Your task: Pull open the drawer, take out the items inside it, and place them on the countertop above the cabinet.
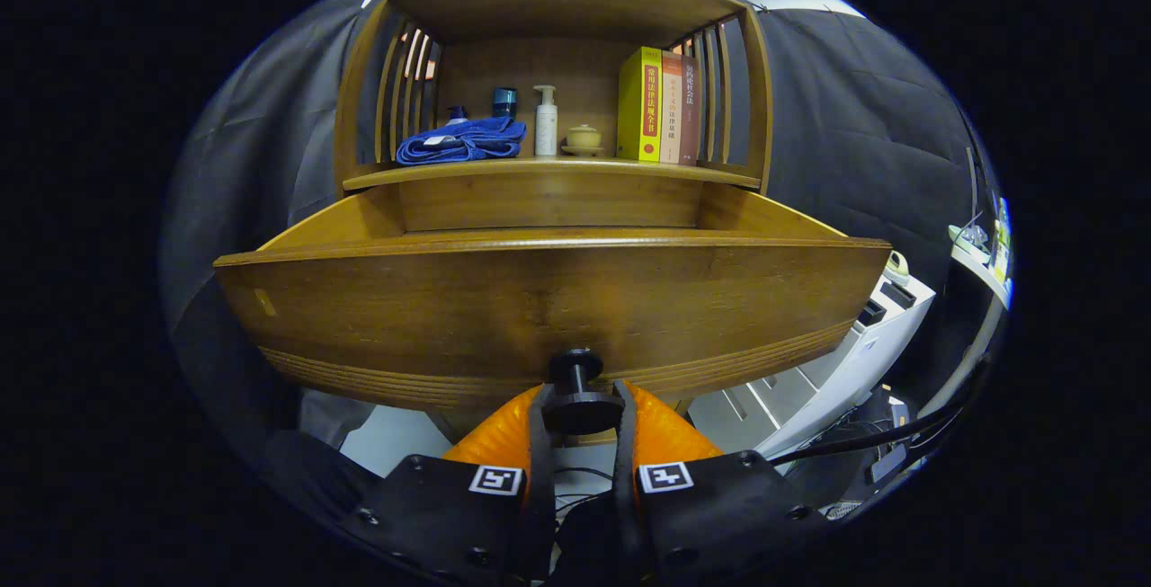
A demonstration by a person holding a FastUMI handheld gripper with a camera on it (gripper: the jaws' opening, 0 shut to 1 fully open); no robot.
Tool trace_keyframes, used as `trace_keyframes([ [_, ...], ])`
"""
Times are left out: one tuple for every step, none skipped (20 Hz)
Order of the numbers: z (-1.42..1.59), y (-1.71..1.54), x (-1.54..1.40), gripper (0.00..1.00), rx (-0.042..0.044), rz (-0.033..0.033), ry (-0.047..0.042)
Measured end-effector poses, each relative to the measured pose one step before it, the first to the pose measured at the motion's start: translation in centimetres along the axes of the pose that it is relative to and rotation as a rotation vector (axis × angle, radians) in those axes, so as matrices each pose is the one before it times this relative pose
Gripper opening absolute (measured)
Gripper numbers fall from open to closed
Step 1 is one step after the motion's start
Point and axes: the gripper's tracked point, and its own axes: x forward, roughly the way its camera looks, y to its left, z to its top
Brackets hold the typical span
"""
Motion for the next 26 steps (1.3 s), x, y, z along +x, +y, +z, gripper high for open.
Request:
trace_keyframes([
  [-0.023, -0.029, -0.084, 0.34, 0.00043, -0.00058, -0.00261],
  [0.029, 0.064, 0.079, 0.34, -0.00193, -0.00189, -0.00395],
  [0.093, -0.054, 0.016, 0.34, -0.00219, -0.00333, -0.00716],
  [0.028, 0.055, -0.035, 0.33, -0.00299, -0.00221, -0.00657],
  [0.076, 0.007, -0.022, 0.34, -0.00503, 0.00089, 0.00032],
  [-0.092, -0.002, 0.179, 0.38, -0.00161, 0.00046, 0.00219],
  [-0.026, 0.044, -0.067, 0.42, 0.00443, 0.00013, 0.00298],
  [0.153, -0.059, -0.093, 0.46, 0.01088, -0.00084, 0.00432],
  [0.375, -0.051, -0.062, 0.47, 0.00933, -0.00292, -0.00457],
  [0.582, -0.141, -0.169, 0.51, 0.00477, -0.00553, -0.00996],
  [0.846, 0.165, -0.296, 0.52, 0.00014, 0.00190, -0.01402],
  [0.689, 0.217, -0.168, 0.55, -0.00979, 0.00113, -0.01573],
  [0.760, 0.280, -0.559, 0.58, -0.00908, 0.00876, -0.01247],
  [0.793, 0.465, -0.419, 0.63, -0.00009, 0.01078, -0.01285],
  [1.025, 0.537, -0.482, 0.71, 0.00531, 0.01159, -0.01740],
  [1.069, 0.306, -0.462, 0.80, 0.00031, 0.00934, -0.01679],
  [1.089, 0.143, -0.426, 0.84, -0.00508, 0.00441, -0.01370],
  [0.991, 0.126, -0.462, 0.90, -0.00349, 0.00598, -0.01123],
  [1.046, 0.099, -0.222, 0.95, 0.00200, 0.00324, -0.01063],
  [0.935, -0.247, 0.014, 0.96, 0.00122, -0.00337, -0.00693],
  [0.869, -0.171, -0.031, 0.98, 0.00488, -0.00298, -0.00213],
  [0.623, -0.215, 0.163, 0.99, 0.00797, 0.00027, -0.00163],
  [0.847, -0.081, 0.138, 0.99, 0.01231, 0.00040, -0.00292],
  [0.695, -0.004, 0.334, 0.99, 0.01110, 0.00152, 0.00033],
  [0.761, 0.071, 0.353, 0.99, 0.00858, 0.00437, 0.00068],
  [0.640, -0.118, 0.468, 0.99, 0.00454, 0.00352, -0.00125],
])
